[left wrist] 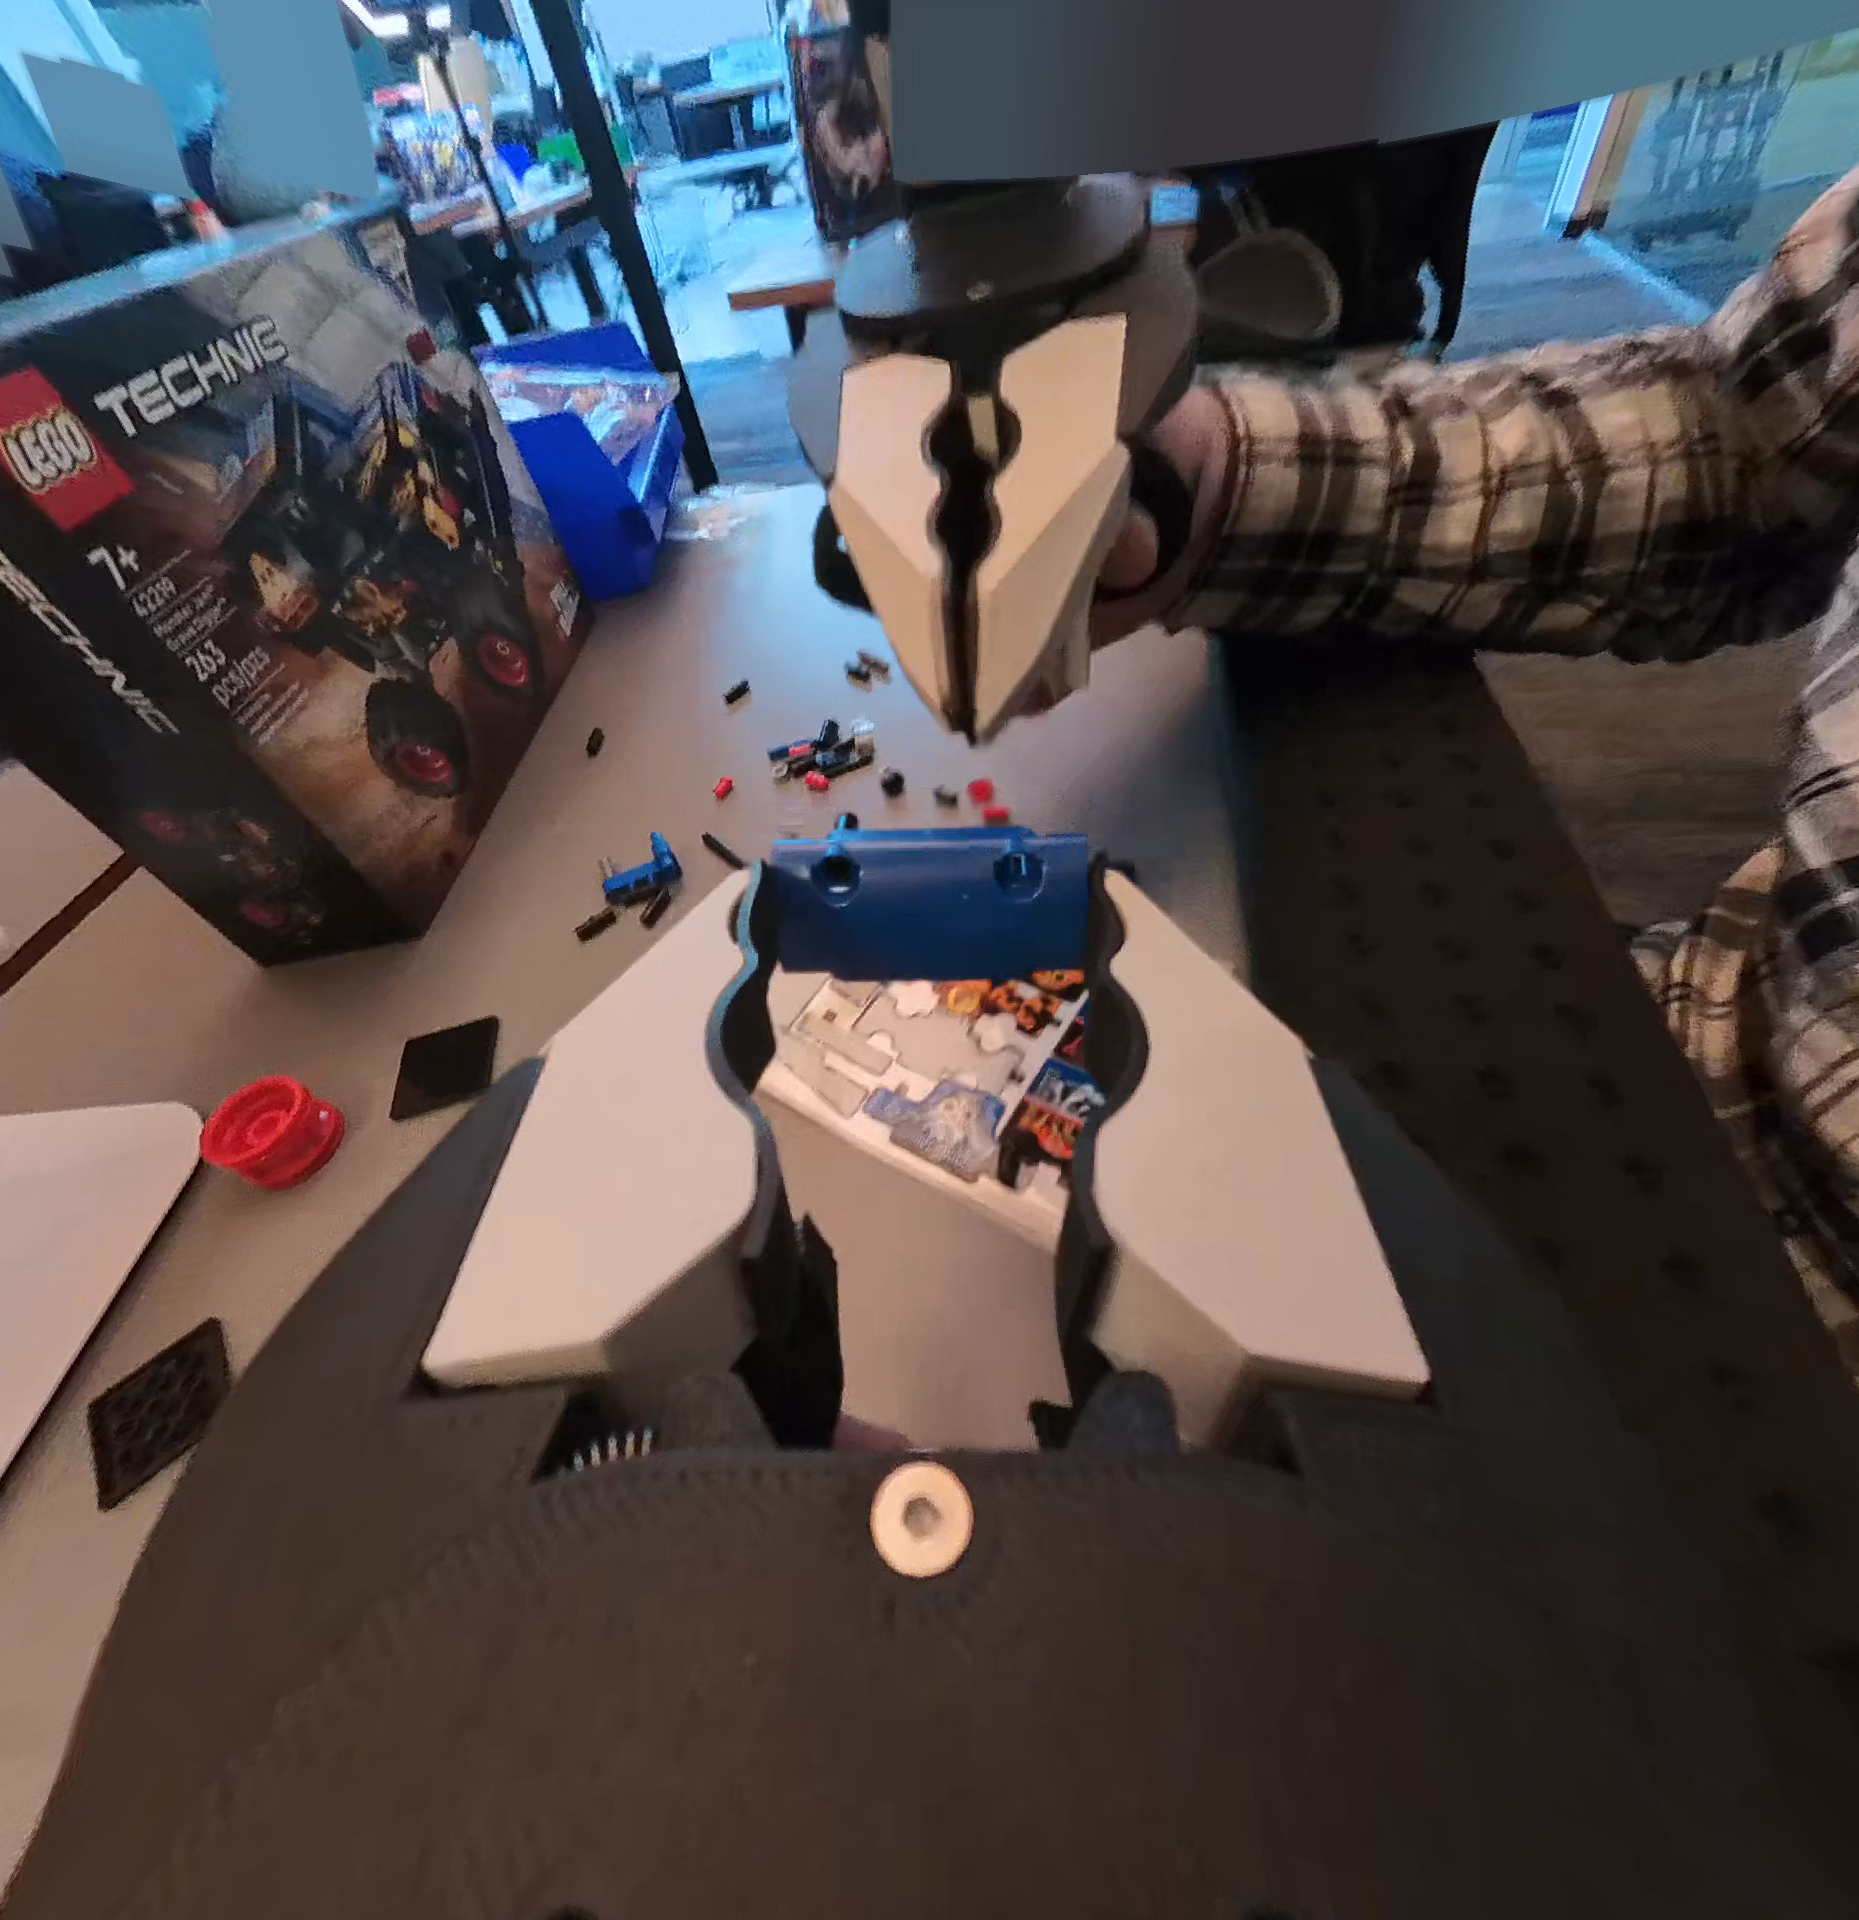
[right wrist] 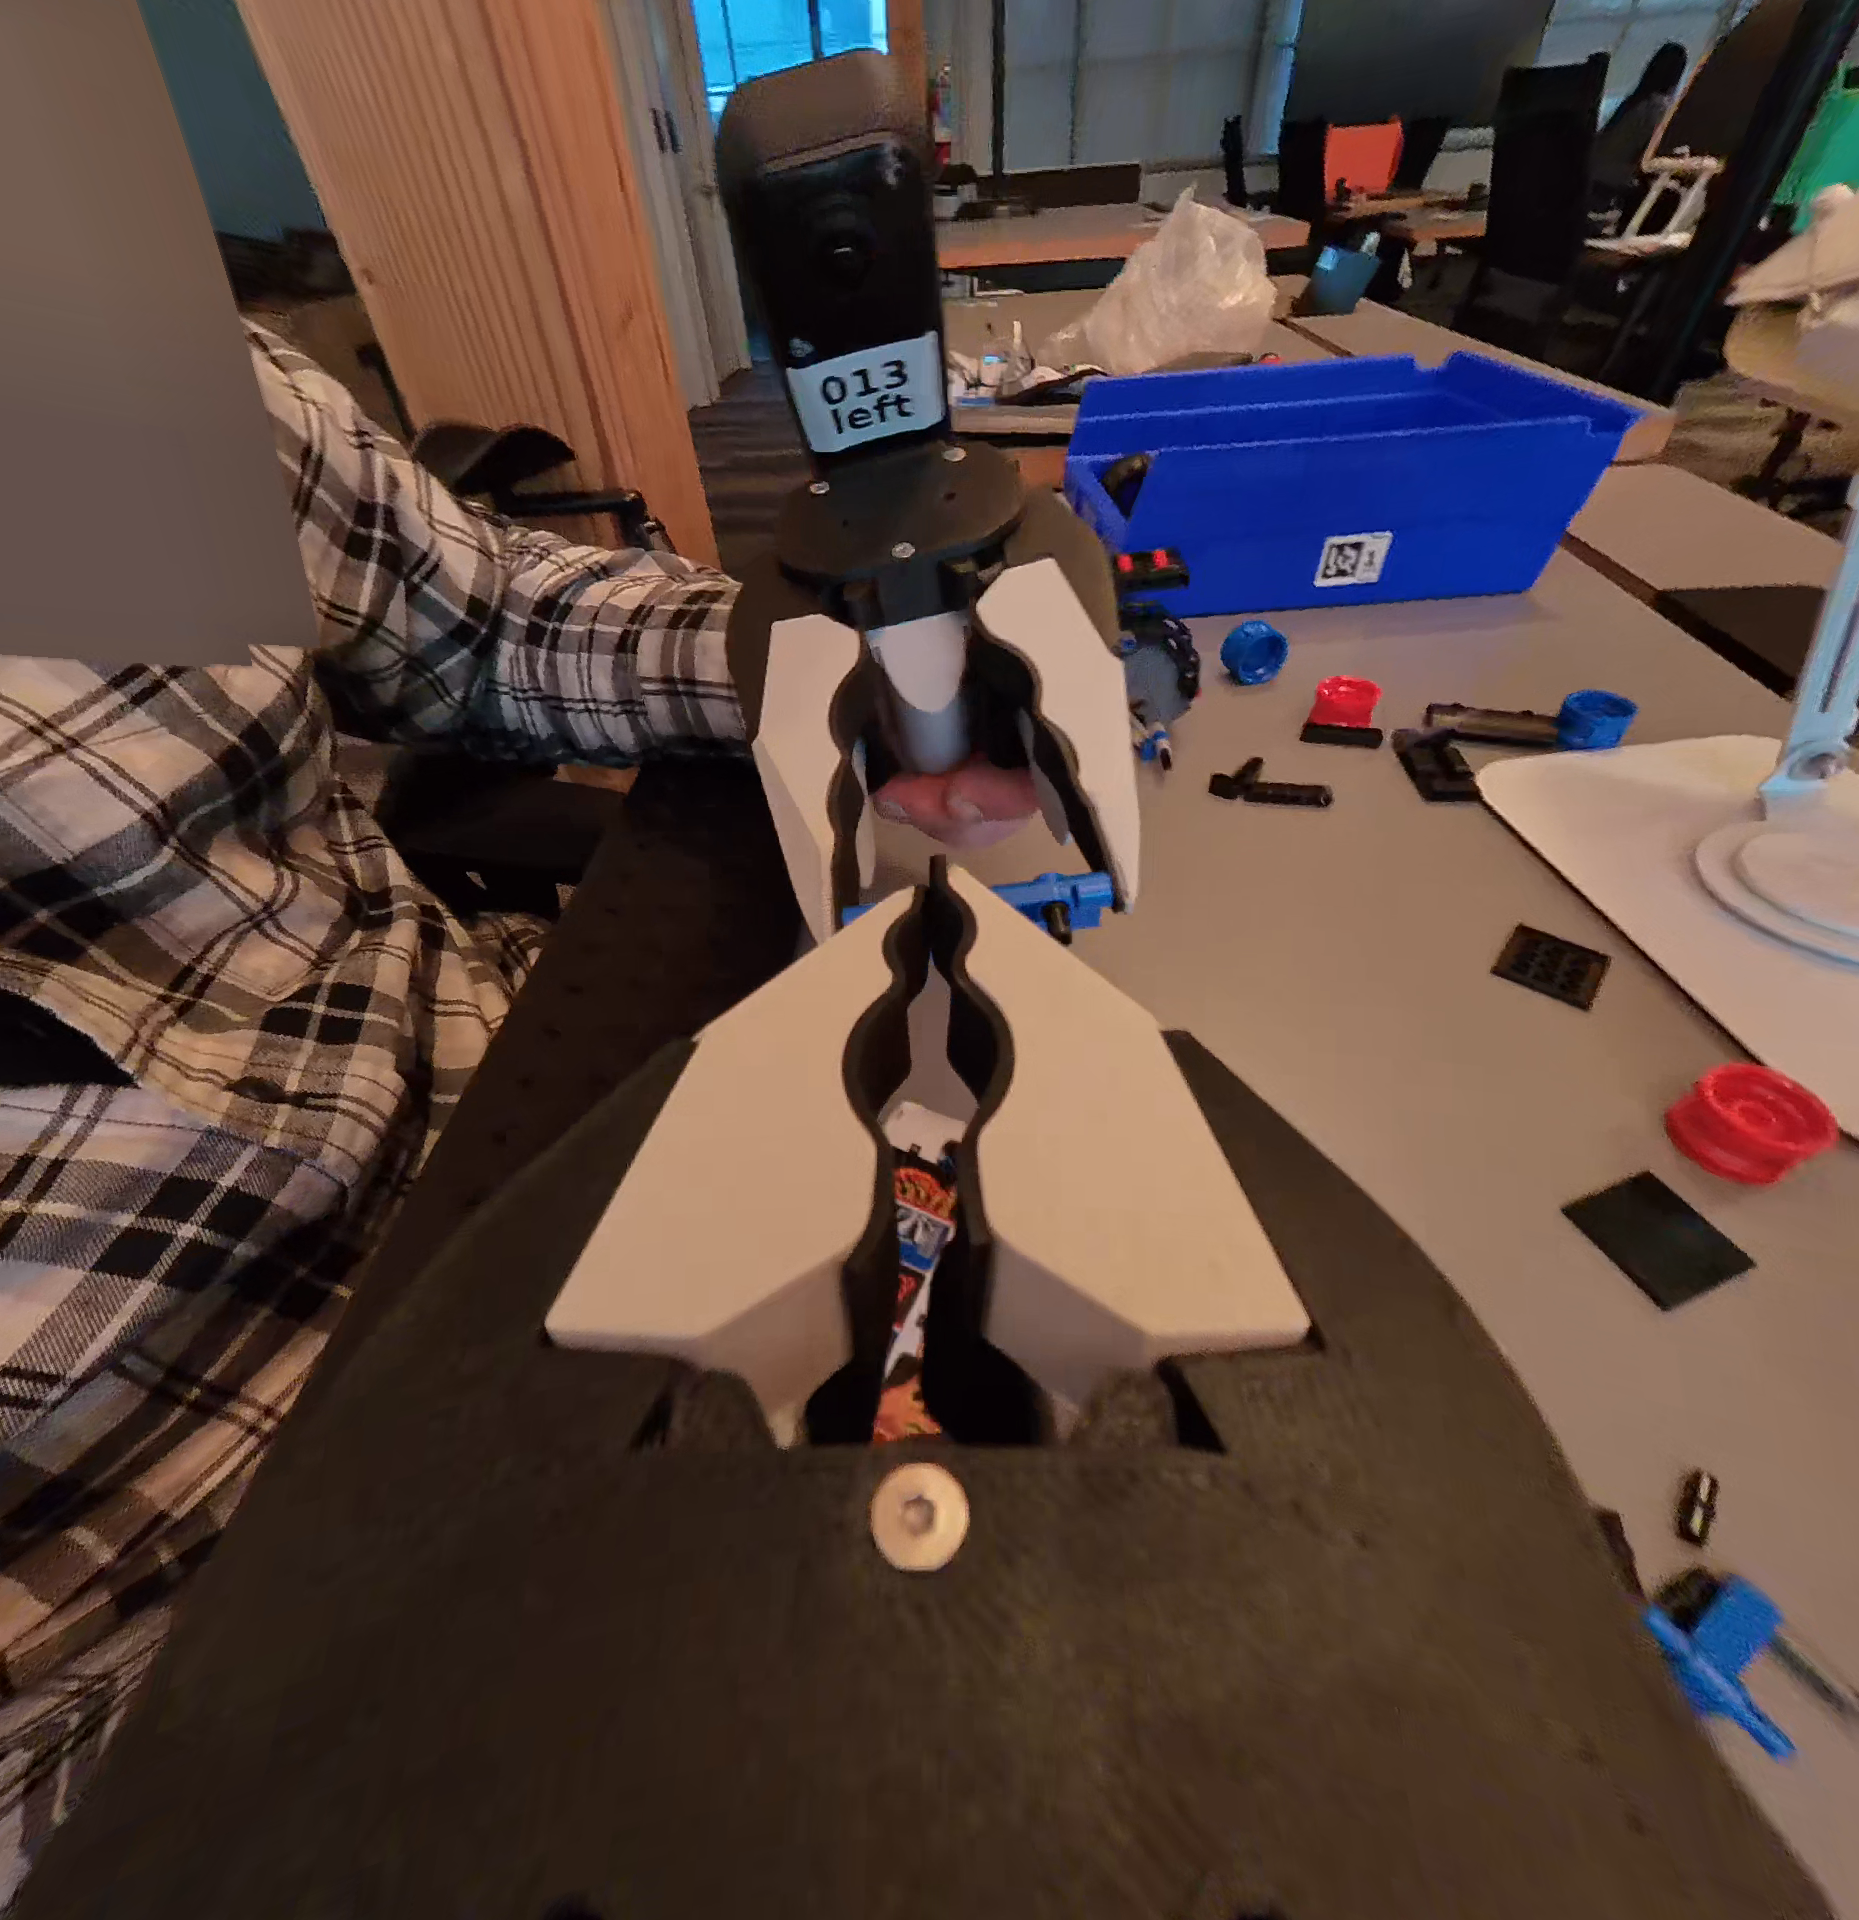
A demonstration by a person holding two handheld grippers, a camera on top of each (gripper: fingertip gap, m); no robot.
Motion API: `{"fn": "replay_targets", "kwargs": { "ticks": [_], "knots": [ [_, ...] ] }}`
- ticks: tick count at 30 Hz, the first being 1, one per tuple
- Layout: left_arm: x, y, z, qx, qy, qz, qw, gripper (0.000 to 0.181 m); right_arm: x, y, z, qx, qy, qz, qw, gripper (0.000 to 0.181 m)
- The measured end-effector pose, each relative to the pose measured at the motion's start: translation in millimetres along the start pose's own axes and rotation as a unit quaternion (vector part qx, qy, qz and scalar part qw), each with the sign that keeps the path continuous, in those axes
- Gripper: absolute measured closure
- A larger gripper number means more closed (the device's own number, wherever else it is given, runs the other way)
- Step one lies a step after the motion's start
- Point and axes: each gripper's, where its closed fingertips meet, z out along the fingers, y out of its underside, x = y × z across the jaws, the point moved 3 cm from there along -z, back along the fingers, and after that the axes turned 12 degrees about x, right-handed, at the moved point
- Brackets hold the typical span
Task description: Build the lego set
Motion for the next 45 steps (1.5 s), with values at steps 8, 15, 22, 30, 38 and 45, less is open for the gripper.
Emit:
{"fn": "replay_targets", "kwargs": {
  "ticks": [8,15,22,30,38,45],
  "knots": [
    [-12.7,20.6,-8.9,-0.068,-0.025,-0.052,0.996,0.123,27.4,21.9,-36.6,-0.077,0.075,0.016,0.994,0.178],
    [-0.1,52.6,-16.2,-0.185,-0.028,-0.029,0.982,0.123,9.7,79.6,-2.6,-0.238,0.021,0.001,0.971,0.162],
    [1.1,72.3,-20.7,-0.219,-0.024,-0.055,0.974,0.123,4.4,109.0,14.9,-0.298,0.025,0.032,0.954,0.157],
    [5.0,88.4,-18.1,-0.244,-0.017,-0.068,0.967,0.123,6.3,115.4,20.6,-0.306,0.038,0.055,0.950,0.167],
    [6.9,91.7,-15.5,-0.244,-0.016,-0.071,0.967,0.123,3.6,117.1,24.7,-0.299,0.034,0.048,0.952,0.178],
    [3.9,93.5,-26.3,-0.266,-0.019,-0.056,0.962,0.122,5.6,115.8,18.6,-0.299,0.034,0.031,0.953,0.179]
  ]
}}
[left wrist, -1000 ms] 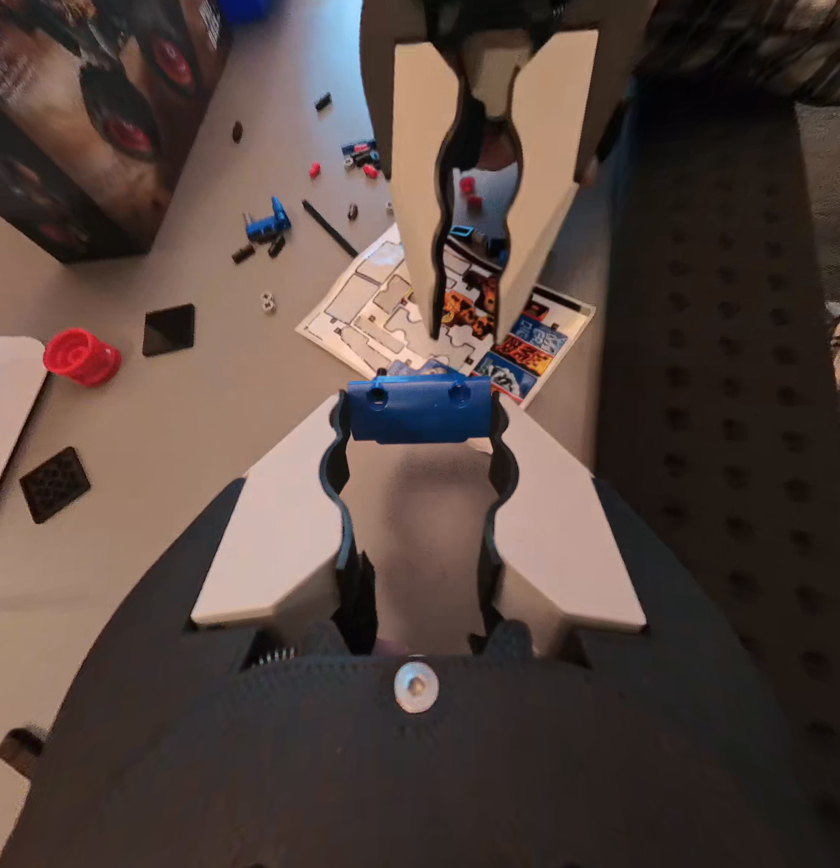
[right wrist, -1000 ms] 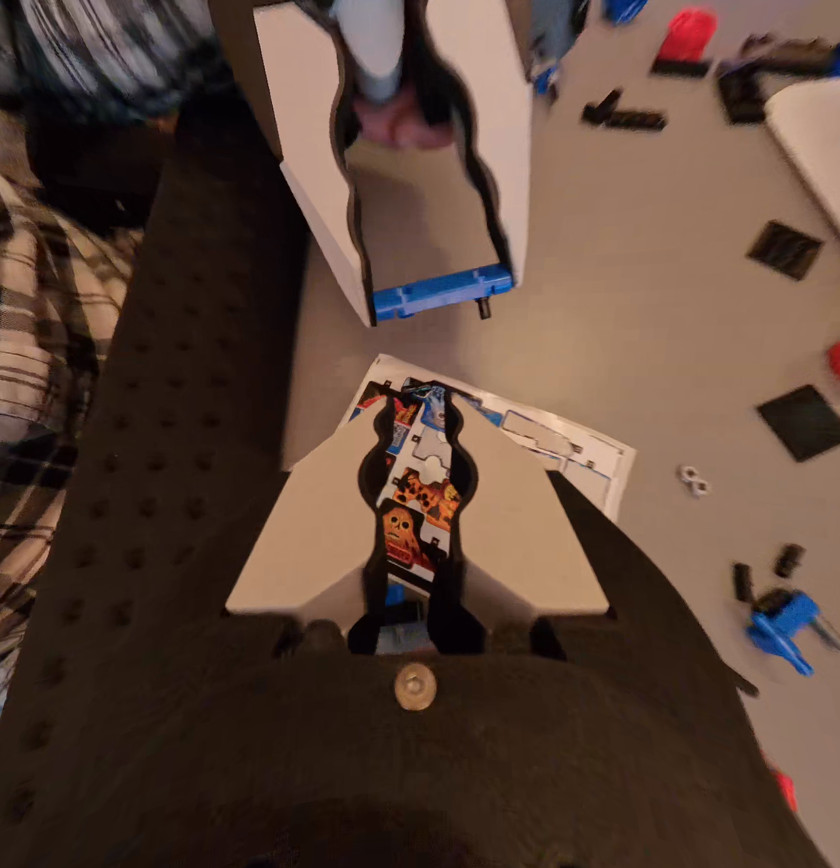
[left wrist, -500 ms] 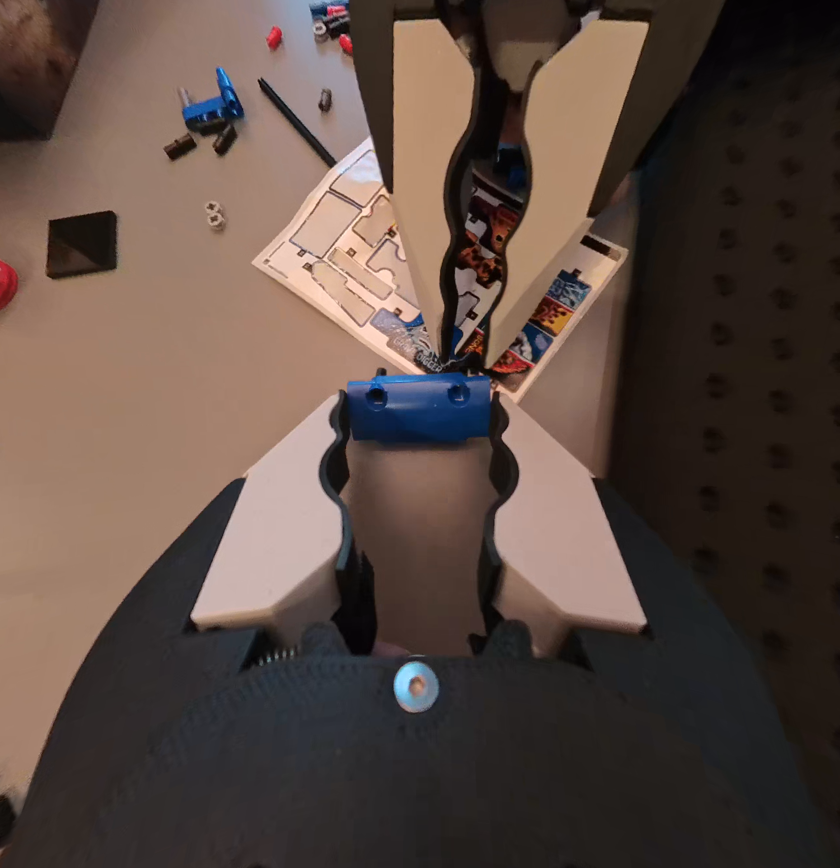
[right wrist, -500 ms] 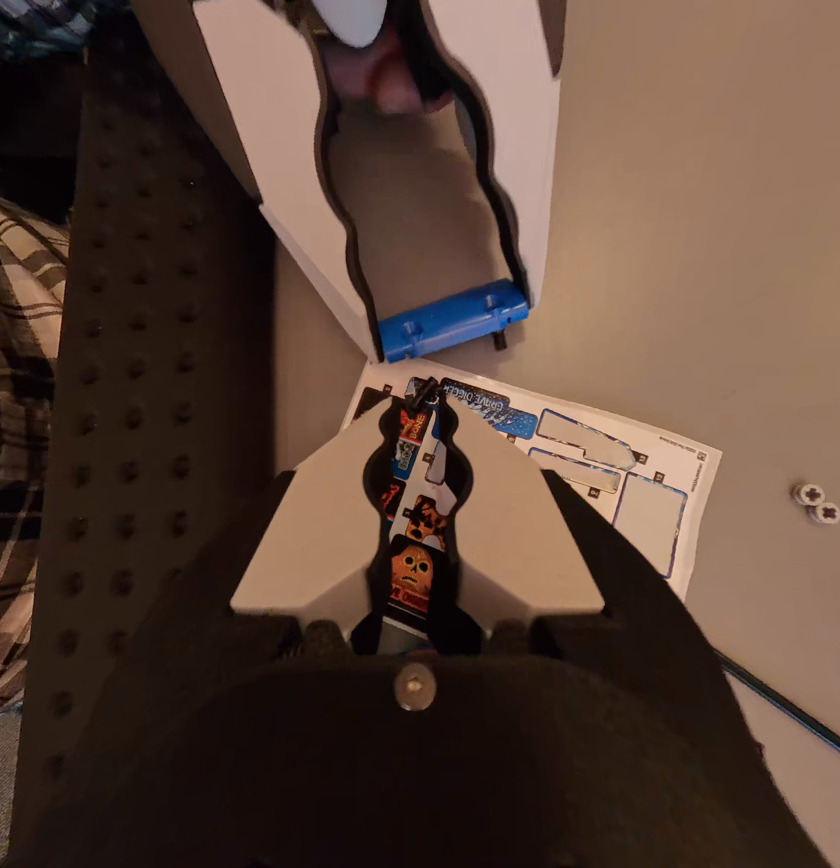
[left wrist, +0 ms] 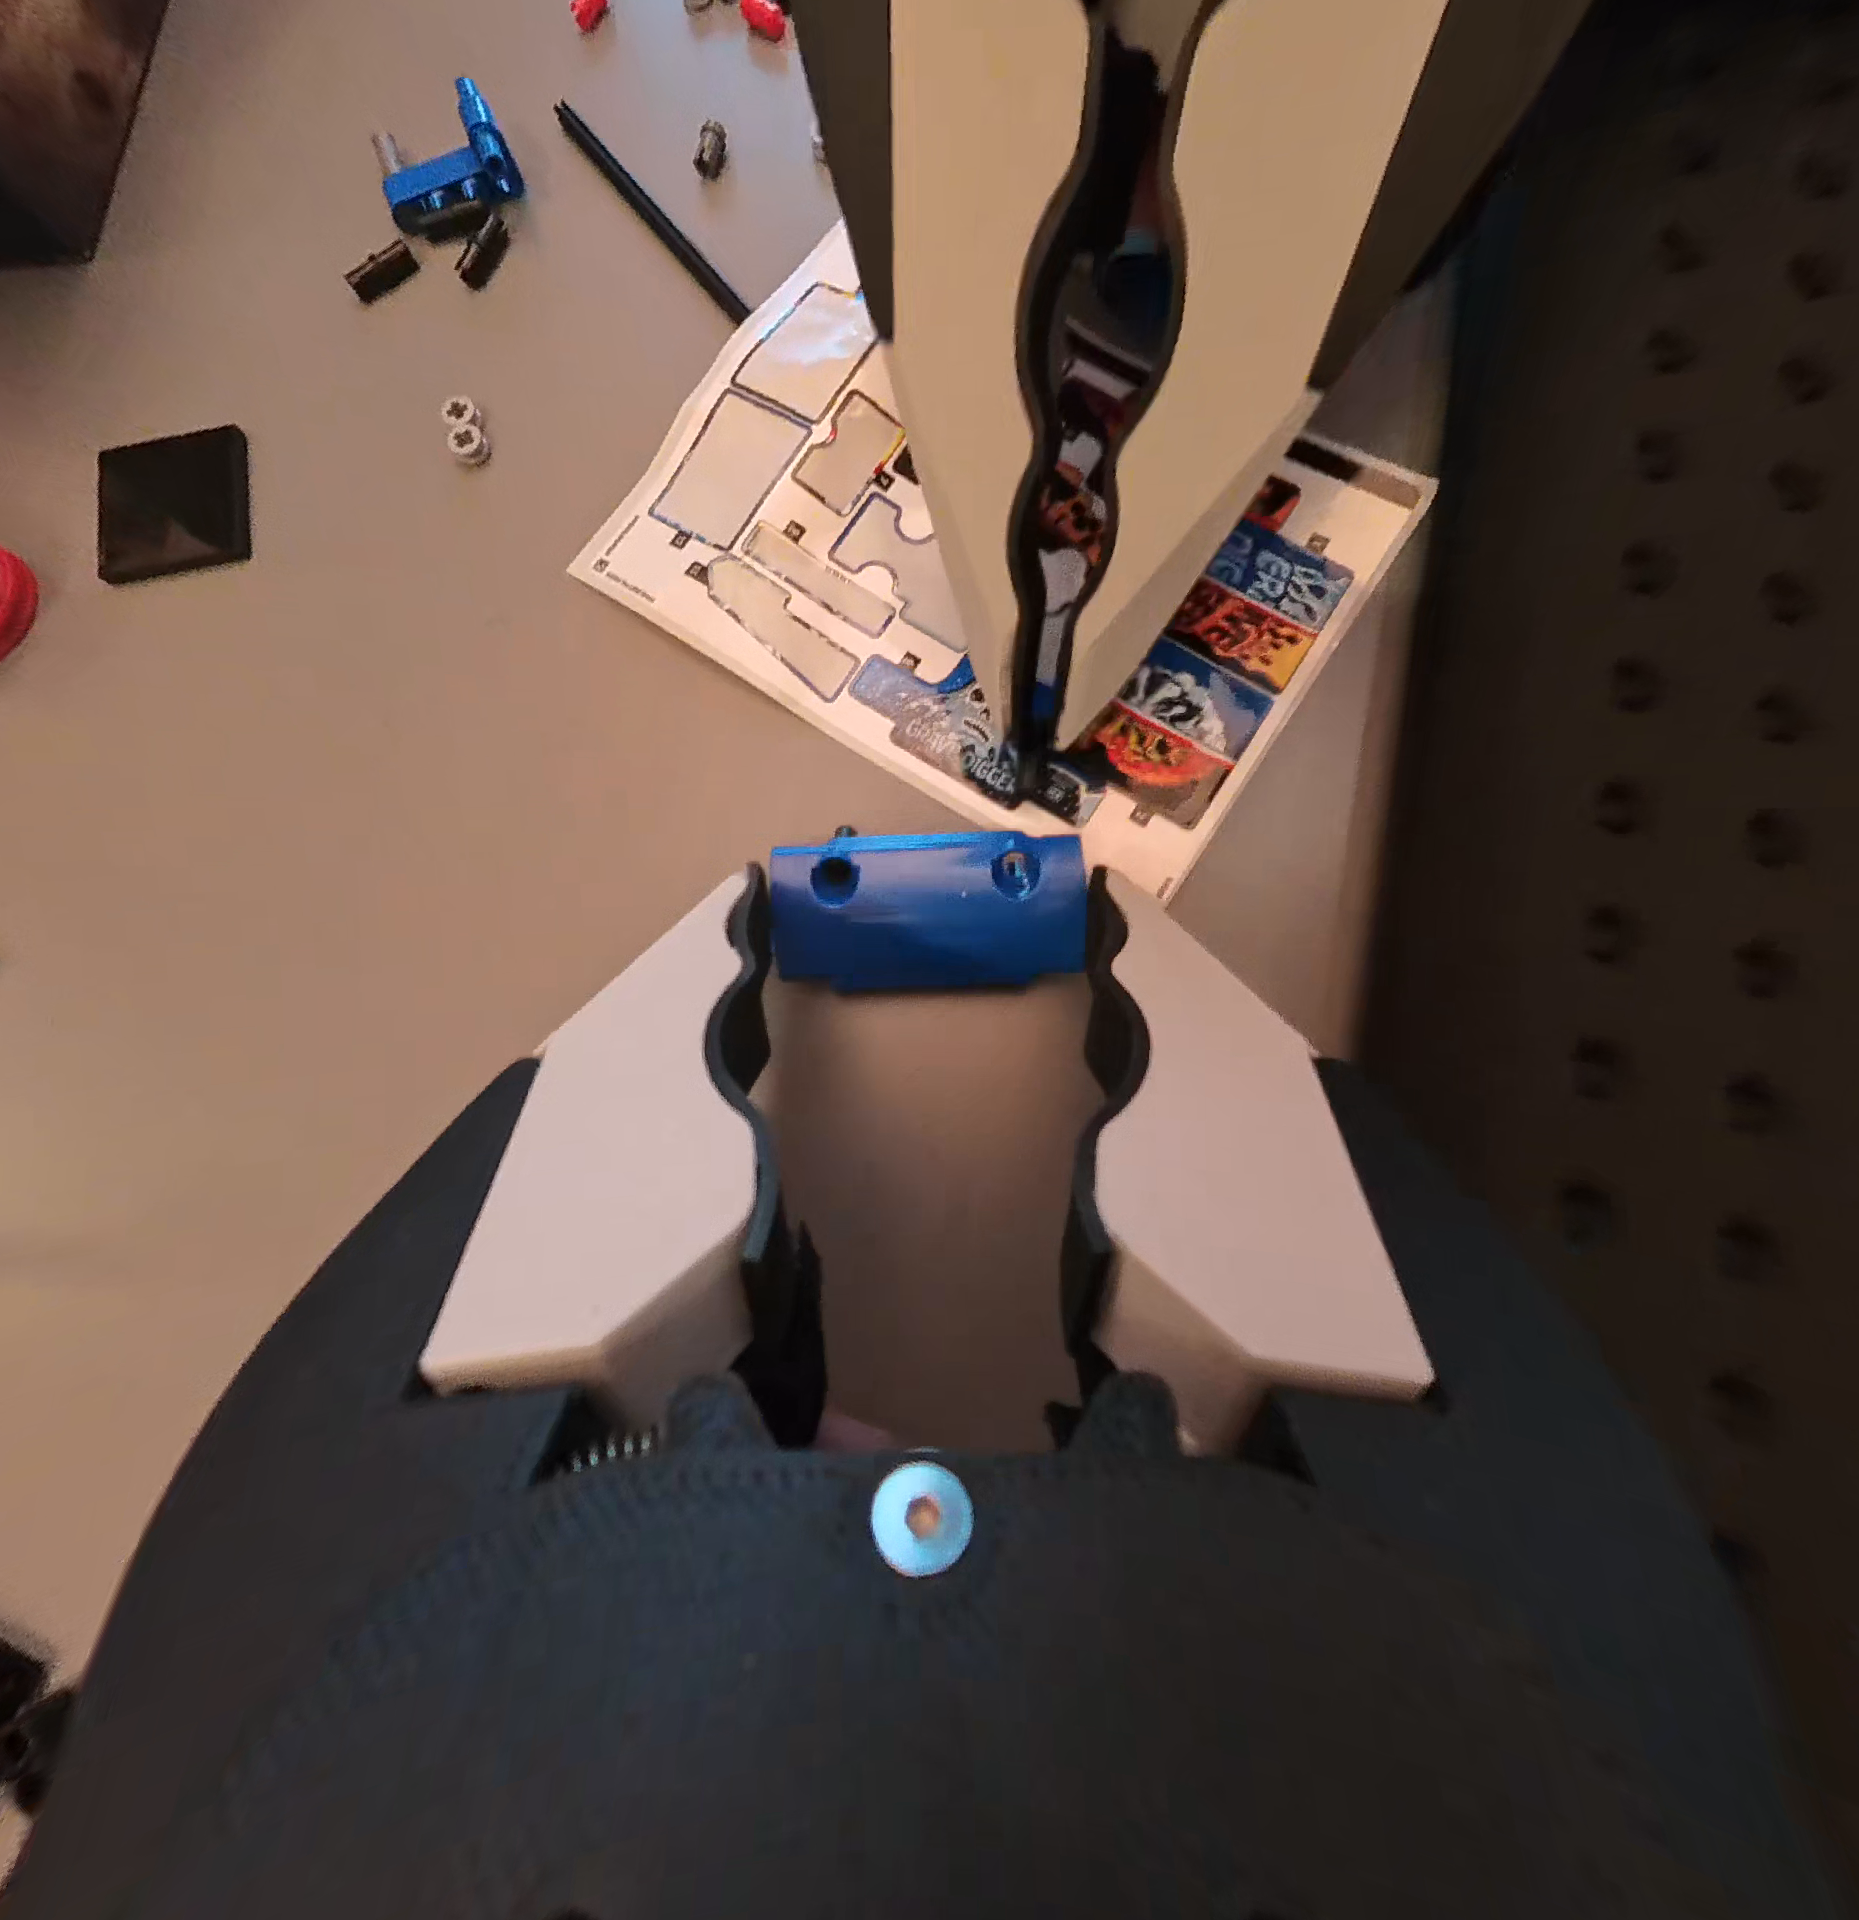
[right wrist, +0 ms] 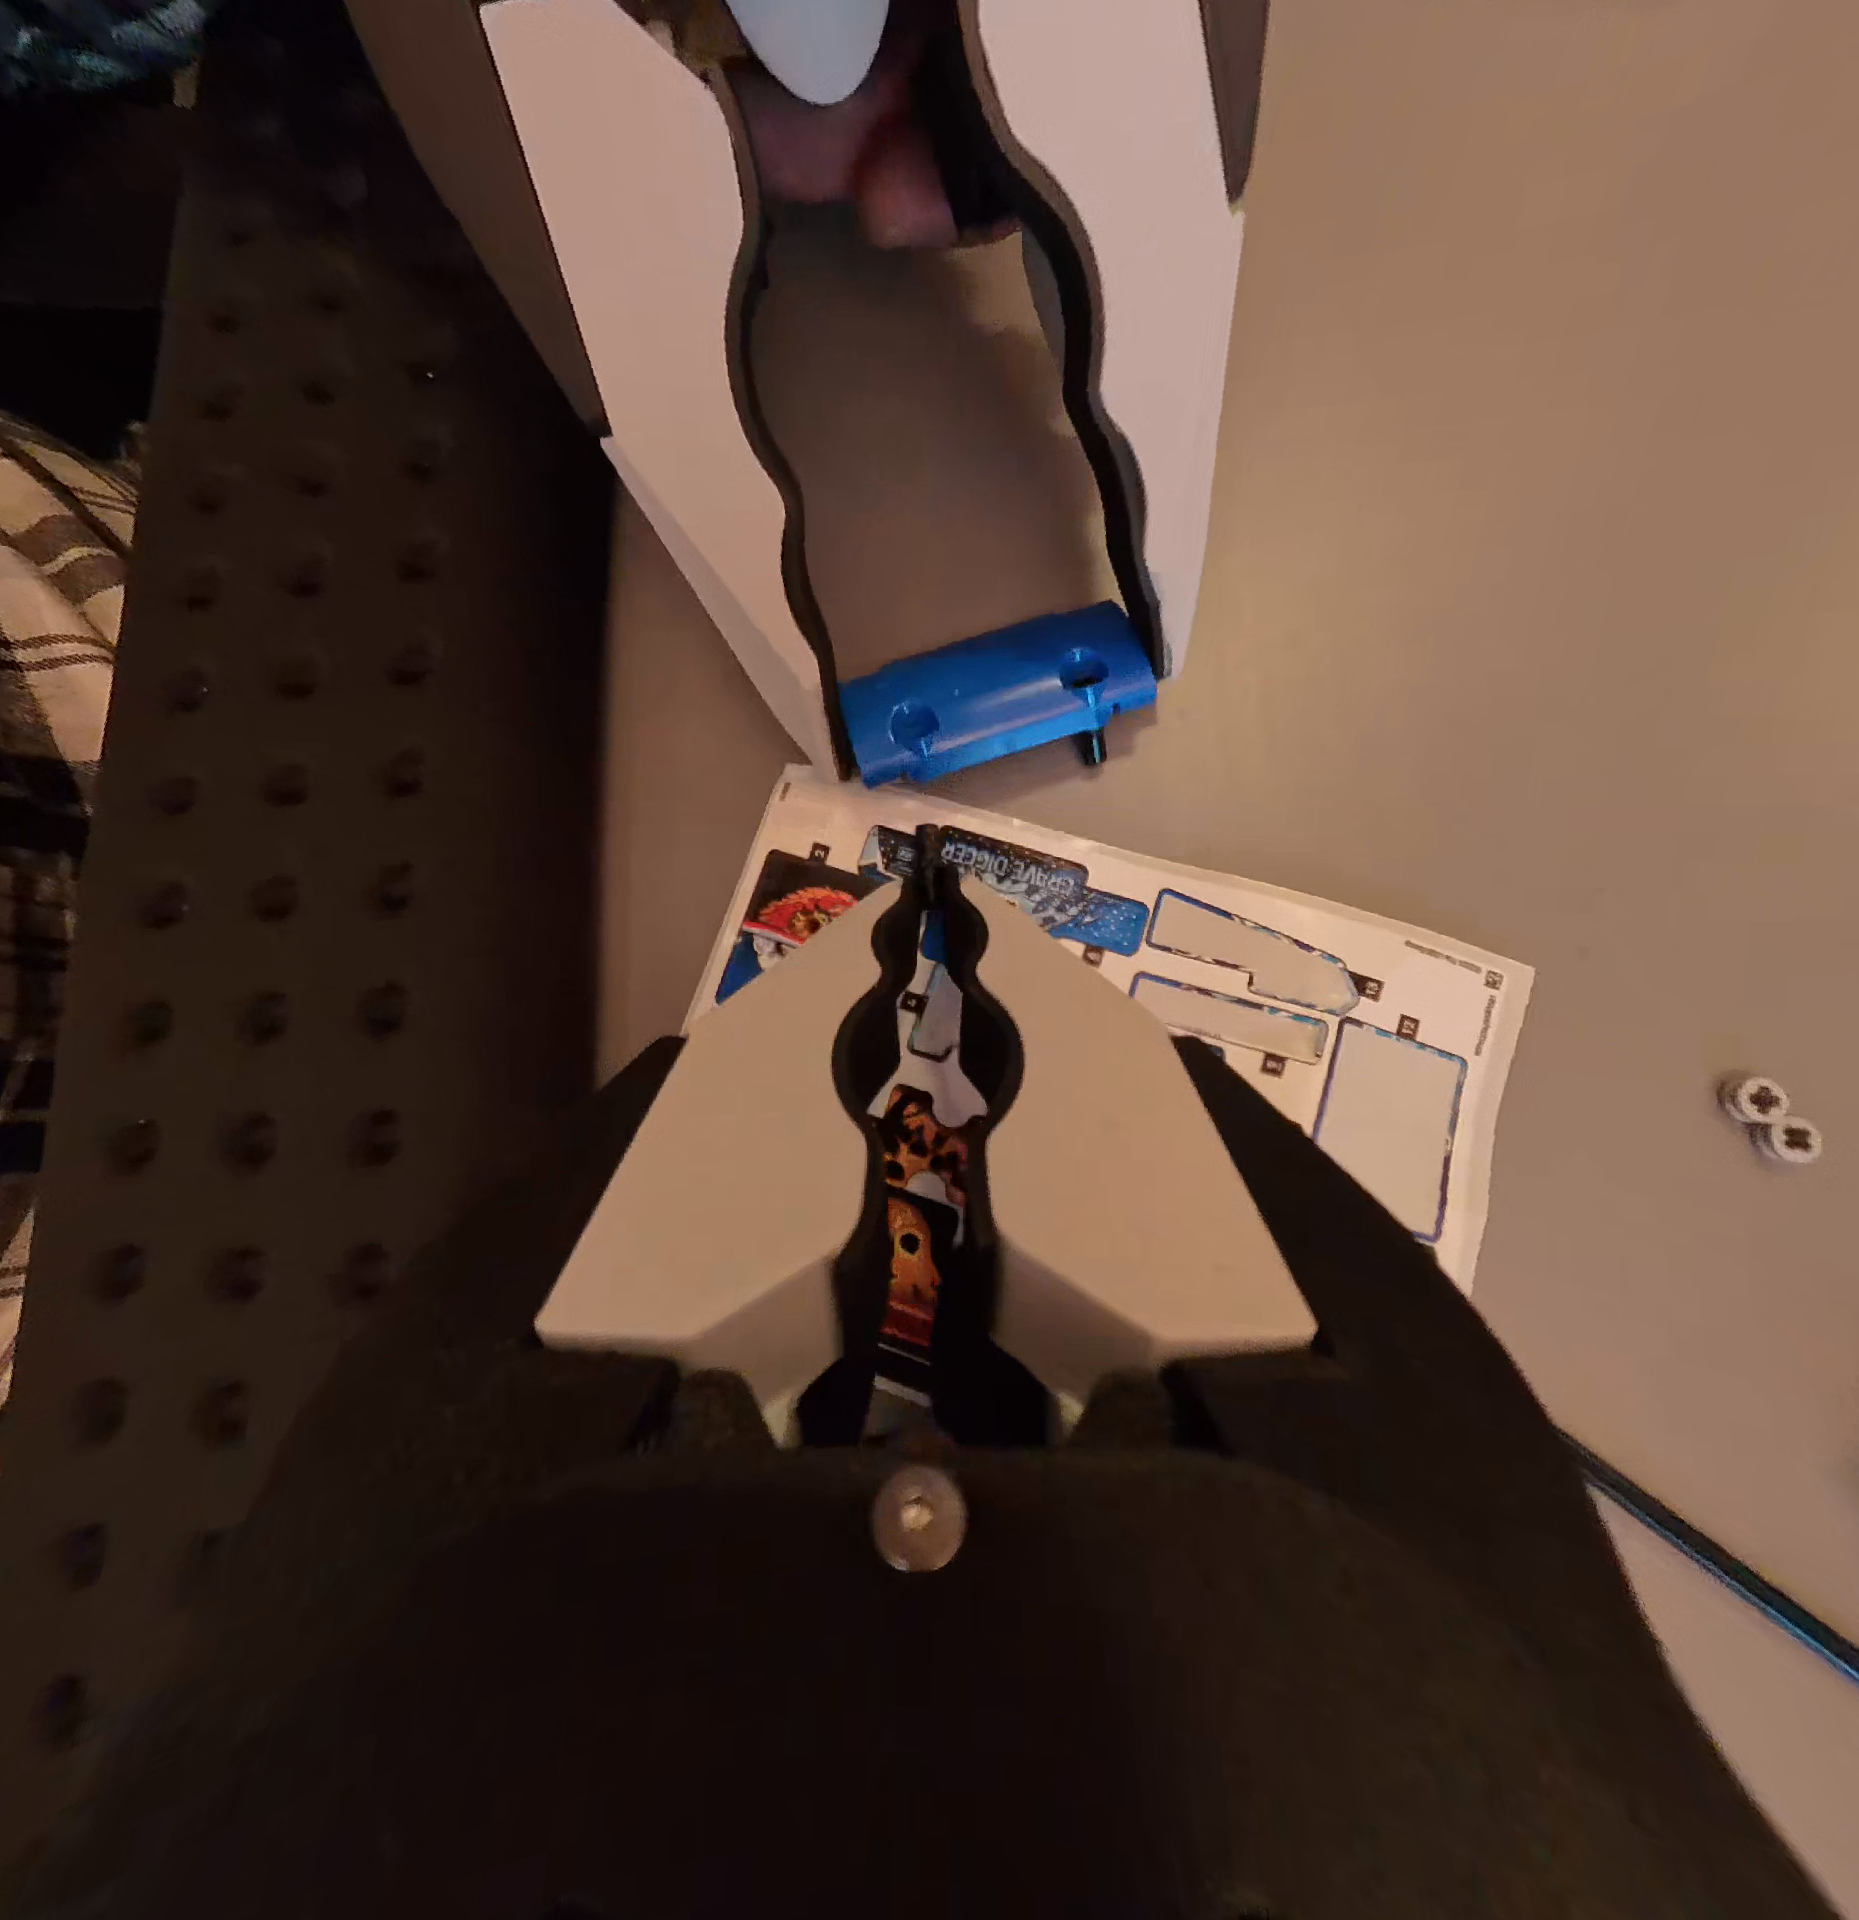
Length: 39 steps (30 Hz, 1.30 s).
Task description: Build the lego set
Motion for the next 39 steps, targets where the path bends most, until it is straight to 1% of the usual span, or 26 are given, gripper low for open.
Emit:
{"fn": "replay_targets", "kwargs": {
  "ticks": [1,3,5,7,10,12,15,16,17,23,34,39],
  "knots": [
    [-1.0,1.4,-0.1,-0.006,-0.006,0.005,1.000,0.115,0.8,-1.7,-1.9,0.008,0.001,0.001,1.000,0.179],
    [-3.2,-1.6,-1.2,0.000,-0.020,0.026,0.999,0.108,1.6,-6.0,-6.0,0.024,-0.003,0.012,1.000,0.179],
    [-4.2,-10.8,-3.5,0.017,-0.044,0.082,0.996,0.112,3.4,-9.1,-9.9,0.038,-0.006,0.023,0.999,0.179],
    [-2.8,-22.0,-5.2,0.037,-0.066,0.137,0.988,0.122,4.1,-13.4,-14.4,0.056,-0.012,0.036,0.998,0.178],
    [7.6,-39.7,-7.6,0.080,-0.076,0.215,0.970,0.146,4.1,-21.6,-21.5,0.090,-0.027,0.059,0.994,0.179],
    [10.5,-45.5,-8.7,0.092,-0.086,0.251,0.960,0.156,5.1,-25.0,-25.4,0.107,-0.035,0.074,0.991,0.179],
    [12.1,-48.9,-8.7,0.095,-0.097,0.282,0.950,0.171,4.7,-29.2,-30.1,0.126,-0.045,0.087,0.987,0.179],
    [14.1,-49.7,-8.3,0.097,-0.095,0.288,0.948,0.176,4.7,-30.5,-31.4,0.131,-0.047,0.088,0.986,0.179],
    [14.1,-50.5,-8.4,0.098,-0.099,0.293,0.946,0.177,4.8,-31.8,-32.8,0.135,-0.048,0.091,0.985,0.179],
    [15.4,-54.6,-10.0,0.108,-0.105,0.306,0.940,0.177,4.3,-33.9,-36.2,0.146,-0.054,0.096,0.983,0.179],
    [12.6,-73.1,-21.4,0.166,-0.137,0.292,0.932,0.179,7.9,-53.3,-49.5,0.232,-0.075,0.145,0.959,0.178],
    [12.5,-77.7,-22.7,0.176,-0.147,0.290,0.929,0.179,7.2,-57.8,-52.1,0.249,-0.086,0.152,0.953,0.178]
  ]
}}
